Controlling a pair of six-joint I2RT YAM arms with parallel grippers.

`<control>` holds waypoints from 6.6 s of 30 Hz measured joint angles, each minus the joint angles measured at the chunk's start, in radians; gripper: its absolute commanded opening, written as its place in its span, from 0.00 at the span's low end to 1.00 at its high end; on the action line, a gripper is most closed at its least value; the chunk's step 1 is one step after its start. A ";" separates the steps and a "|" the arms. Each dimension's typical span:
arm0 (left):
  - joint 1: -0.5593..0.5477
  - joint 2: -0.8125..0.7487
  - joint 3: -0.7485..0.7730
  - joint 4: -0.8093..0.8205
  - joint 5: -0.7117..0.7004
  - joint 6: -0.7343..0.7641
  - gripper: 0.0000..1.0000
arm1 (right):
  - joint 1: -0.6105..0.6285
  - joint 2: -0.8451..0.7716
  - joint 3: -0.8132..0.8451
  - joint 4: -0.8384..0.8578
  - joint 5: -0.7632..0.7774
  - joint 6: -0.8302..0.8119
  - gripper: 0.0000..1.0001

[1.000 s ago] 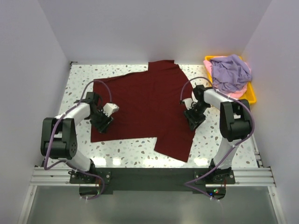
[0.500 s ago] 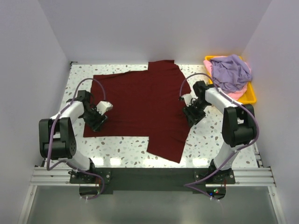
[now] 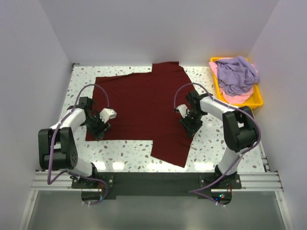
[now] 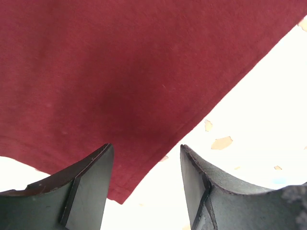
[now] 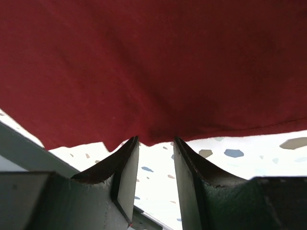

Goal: Fold and stack the t-shirts
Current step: Fold the tshirt

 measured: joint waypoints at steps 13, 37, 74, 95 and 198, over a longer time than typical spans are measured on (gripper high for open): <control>0.000 -0.025 -0.040 -0.009 0.000 0.014 0.61 | 0.021 -0.038 -0.125 0.050 0.108 -0.027 0.38; 0.000 0.152 0.101 0.065 -0.003 -0.078 0.56 | 0.025 0.197 0.196 -0.019 0.160 -0.045 0.39; -0.012 0.444 0.700 0.264 0.143 -0.404 0.62 | -0.224 0.463 0.870 0.127 0.046 0.203 0.47; -0.016 0.683 0.817 0.344 -0.060 -0.522 0.46 | -0.224 0.683 1.024 0.251 0.057 0.274 0.45; 0.008 0.934 1.197 0.348 -0.033 -0.579 0.70 | -0.224 0.844 1.126 0.608 0.087 0.388 0.00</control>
